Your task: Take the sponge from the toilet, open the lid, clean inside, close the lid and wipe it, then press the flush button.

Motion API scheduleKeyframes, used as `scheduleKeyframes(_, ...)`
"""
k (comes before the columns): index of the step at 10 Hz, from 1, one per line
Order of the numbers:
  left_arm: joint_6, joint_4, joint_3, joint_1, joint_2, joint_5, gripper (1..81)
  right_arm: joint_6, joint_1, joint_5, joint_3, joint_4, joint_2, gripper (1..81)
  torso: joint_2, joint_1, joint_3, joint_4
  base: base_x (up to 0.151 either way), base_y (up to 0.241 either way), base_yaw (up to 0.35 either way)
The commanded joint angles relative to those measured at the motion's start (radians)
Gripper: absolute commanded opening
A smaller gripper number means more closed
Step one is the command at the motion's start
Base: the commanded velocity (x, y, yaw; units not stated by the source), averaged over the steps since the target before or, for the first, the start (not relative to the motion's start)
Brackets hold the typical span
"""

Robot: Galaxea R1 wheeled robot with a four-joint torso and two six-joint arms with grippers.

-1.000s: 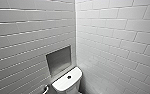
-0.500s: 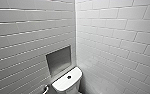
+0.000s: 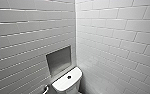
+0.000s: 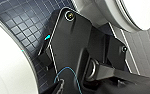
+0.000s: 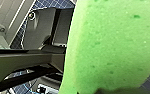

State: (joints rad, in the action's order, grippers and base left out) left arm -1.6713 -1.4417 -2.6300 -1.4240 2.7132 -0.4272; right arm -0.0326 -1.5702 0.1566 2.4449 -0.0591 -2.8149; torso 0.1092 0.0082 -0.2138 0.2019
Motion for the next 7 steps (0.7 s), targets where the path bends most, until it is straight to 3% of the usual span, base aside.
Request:
scheduleKeyframes(1, 0.083, 0.128, 0.069, 0.049, 0.024, 0.270, 81.1, -0.001, 0.045, -0.055, 0.005, -0.011, 0.009, 1.0, 0.000, 0.000, 0.000, 0.000, 0.000, 0.000, 0.000)
scheduleKeyframes(2, 0.222, 0.273, 0.161, 0.052, 0.019, 0.414, 81.1, 0.000, 0.045, -0.055, 0.005, -0.010, 0.009, 1.0, 0.000, 0.000, 0.000, 0.000, 0.000, 0.000, 0.000)
scheduleKeyframes(3, 0.546, 0.599, 0.270, 0.072, -0.004, 0.505, 81.1, -0.001, 0.045, -0.055, 0.005, -0.010, 0.007, 1.0, 0.000, 0.000, 0.000, 0.000, 0.000, 0.000, 0.000)
scheduleKeyframes(4, 0.857, 0.896, 0.322, 0.102, -0.035, 0.506, 81.1, 0.000, 0.048, -0.055, 0.005, -0.010, 0.007, 1.0, 0.000, 0.000, 0.000, 0.000, 0.000, 0.000, 0.000)
scheduleKeyframes(5, 1.214, 1.262, 0.406, 0.140, -0.083, 0.506, 81.1, 0.002, 0.048, -0.055, 0.005, -0.010, 0.004, 1.0, 0.000, 0.000, 0.000, 0.000, 0.000, 0.000, 0.000)
scheduleKeyframes(6, 0.937, 0.960, 0.349, 0.096, -0.062, 0.427, 81.1, 0.002, 0.048, -0.055, 0.005, -0.010, 0.003, 1.0, 0.000, 0.000, 0.000, 0.000, 0.000, 0.000, 0.000)
scheduleKeyframes(7, 1.636, 1.607, 0.607, 0.223, -0.183, 0.493, 81.1, 0.002, 0.048, -0.055, 0.005, -0.010, 0.003, 1.0, 0.000, 0.000, 0.000, 0.000, 0.000, 0.000, 0.000)
